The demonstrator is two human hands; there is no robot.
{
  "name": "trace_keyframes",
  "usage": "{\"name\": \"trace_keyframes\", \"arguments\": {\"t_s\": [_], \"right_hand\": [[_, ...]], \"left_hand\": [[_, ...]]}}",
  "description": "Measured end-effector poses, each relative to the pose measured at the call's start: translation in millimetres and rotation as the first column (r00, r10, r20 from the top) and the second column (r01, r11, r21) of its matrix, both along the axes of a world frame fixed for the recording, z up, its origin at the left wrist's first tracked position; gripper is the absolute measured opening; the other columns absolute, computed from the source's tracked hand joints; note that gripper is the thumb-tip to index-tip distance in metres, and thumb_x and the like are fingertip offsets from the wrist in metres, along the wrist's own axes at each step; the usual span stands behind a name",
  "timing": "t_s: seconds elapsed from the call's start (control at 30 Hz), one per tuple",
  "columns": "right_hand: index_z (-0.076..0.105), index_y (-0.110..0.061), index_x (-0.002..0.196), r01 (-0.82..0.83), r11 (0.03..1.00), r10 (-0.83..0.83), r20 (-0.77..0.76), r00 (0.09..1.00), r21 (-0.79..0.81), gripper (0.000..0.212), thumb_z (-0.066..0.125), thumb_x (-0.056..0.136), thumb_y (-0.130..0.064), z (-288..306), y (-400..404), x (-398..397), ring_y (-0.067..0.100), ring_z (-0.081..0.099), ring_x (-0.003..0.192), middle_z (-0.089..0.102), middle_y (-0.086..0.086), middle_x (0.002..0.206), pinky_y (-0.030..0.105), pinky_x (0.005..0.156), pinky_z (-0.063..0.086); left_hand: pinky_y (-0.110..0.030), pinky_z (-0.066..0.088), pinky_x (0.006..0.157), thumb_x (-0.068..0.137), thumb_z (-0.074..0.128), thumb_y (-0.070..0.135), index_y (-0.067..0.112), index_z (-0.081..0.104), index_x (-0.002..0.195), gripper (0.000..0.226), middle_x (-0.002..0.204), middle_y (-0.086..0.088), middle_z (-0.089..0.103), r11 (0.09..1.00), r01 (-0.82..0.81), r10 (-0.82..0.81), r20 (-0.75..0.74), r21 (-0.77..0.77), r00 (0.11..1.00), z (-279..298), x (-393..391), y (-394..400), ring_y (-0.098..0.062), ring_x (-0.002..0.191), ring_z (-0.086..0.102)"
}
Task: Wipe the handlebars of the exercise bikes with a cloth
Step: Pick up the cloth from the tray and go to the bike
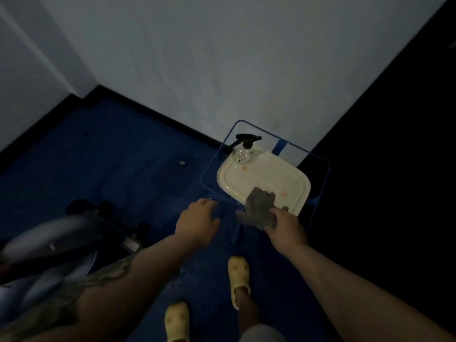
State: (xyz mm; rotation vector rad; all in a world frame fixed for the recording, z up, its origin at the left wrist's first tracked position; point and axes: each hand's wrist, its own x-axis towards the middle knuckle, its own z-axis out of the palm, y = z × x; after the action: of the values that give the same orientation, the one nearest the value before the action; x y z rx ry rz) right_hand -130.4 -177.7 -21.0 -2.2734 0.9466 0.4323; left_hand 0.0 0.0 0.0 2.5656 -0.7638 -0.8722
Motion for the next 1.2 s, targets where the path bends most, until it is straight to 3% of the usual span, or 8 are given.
{"name": "trace_keyframes", "arguments": {"t_s": [0.1,0.17,0.4,0.57,0.67,0.83,1.03,1.2], "right_hand": [[0.044,-0.018,0.135,-0.069,0.997,0.068,-0.056,0.996,-0.032,0.045,0.057,0.092,-0.026,-27.2,-17.8,17.9,0.024,0.044,0.124,0.049,0.006,0.136,0.039,0.103,0.041],[0.047,-0.017,0.132,-0.115,0.993,0.115,-0.114,0.987,0.01,0.044,0.06,0.091,-0.026,-42.2,-23.7,29.5,0.024,0.045,0.124,0.051,0.006,0.135,0.04,0.103,0.041],[0.064,-0.013,0.092,-0.184,0.983,0.179,-0.152,0.972,-0.02,0.013,0.064,0.089,-0.025,-76.6,-29.0,37.0,0.024,0.061,0.095,0.068,0.008,0.101,0.034,0.08,0.052],[0.05,-0.019,0.058,-0.256,0.965,0.243,-0.165,0.956,-0.064,0.034,0.061,0.09,-0.023,-77.6,-41.9,40.3,0.019,0.059,0.072,0.066,0.006,0.075,0.025,0.058,0.043],[0.045,-0.021,0.054,-0.256,0.966,0.252,-0.086,0.964,-0.038,0.04,0.06,0.091,-0.022,-62.6,-44.9,40.2,0.021,0.061,0.07,0.065,0.006,0.072,0.032,0.062,0.05],[0.057,-0.02,0.082,-0.247,0.969,0.24,0.165,0.957,0.024,0.012,0.057,0.093,-0.027,-21.0,-10.9,46.7,0.014,0.06,0.076,0.063,-0.003,0.085,0.036,0.07,0.052],[0.052,-0.03,0.088,-0.384,0.923,0.333,0.453,0.827,0.022,0.006,0.052,0.094,-0.031,44.3,75.0,52.7,0.002,0.057,0.077,0.059,-0.011,0.085,0.023,0.063,0.046],[0.054,-0.028,0.087,-0.464,0.886,0.365,0.599,0.713,0.014,0.008,0.053,0.093,-0.033,91.8,188.4,39.2,0.003,0.057,0.074,0.058,-0.01,0.083,0.029,0.061,0.05]], "left_hand": [[-0.04,0.038,0.105,0.089,0.051,0.027,0.024,0.048,0.133,0.044,0.143,0.001,0.045,0.993,-0.117,0.115,-0.072,-0.031,0.991,-22.8,-4.4,-19.5,-0.021,0.129,0.043],[-0.04,0.038,0.106,0.089,0.051,0.025,0.024,0.049,0.131,0.043,0.14,0.002,0.047,0.982,-0.184,0.179,-0.127,-0.036,0.976,-35.5,-14.3,-26.5,-0.02,0.128,0.044],[-0.038,0.039,0.105,0.09,0.052,0.023,0.022,0.051,0.13,0.04,0.137,0.001,0.05,0.941,-0.337,0.331,-0.209,0.01,0.92,-60.1,-37.7,-17.3,-0.018,0.125,0.047],[-0.035,0.037,0.107,0.089,0.053,0.019,0.02,0.053,0.129,0.04,0.136,-0.001,0.052,0.883,-0.469,0.456,-0.213,-0.008,0.864,-53.3,-38.7,-7.0,-0.019,0.126,0.047],[-0.034,0.037,0.108,0.089,0.053,0.02,0.022,0.053,0.129,0.04,0.136,0.001,0.051,0.846,-0.532,0.51,-0.235,-0.04,0.828,-37.4,-45.5,7.6,-0.016,0.126,0.046],[-0.028,0.041,0.102,0.088,0.056,0.017,0.023,0.058,0.124,0.036,0.13,0.005,0.055,0.736,-0.662,0.629,-0.22,-0.142,0.746,-3.4,-47.5,52.9,-0.011,0.118,0.052],[-0.027,0.046,0.097,0.089,0.056,0.019,0.023,0.062,0.119,0.03,0.118,0.008,0.06,0.599,-0.757,0.744,-0.167,-0.261,0.646,45.2,-62.6,139.6,-0.01,0.109,0.058],[-0.025,0.048,0.091,0.088,0.058,0.017,0.024,0.065,0.112,0.026,0.112,0.006,0.064,0.494,-0.789,0.791,-0.187,-0.365,0.583,77.2,-99.2,230.0,-0.008,0.103,0.06]]}}
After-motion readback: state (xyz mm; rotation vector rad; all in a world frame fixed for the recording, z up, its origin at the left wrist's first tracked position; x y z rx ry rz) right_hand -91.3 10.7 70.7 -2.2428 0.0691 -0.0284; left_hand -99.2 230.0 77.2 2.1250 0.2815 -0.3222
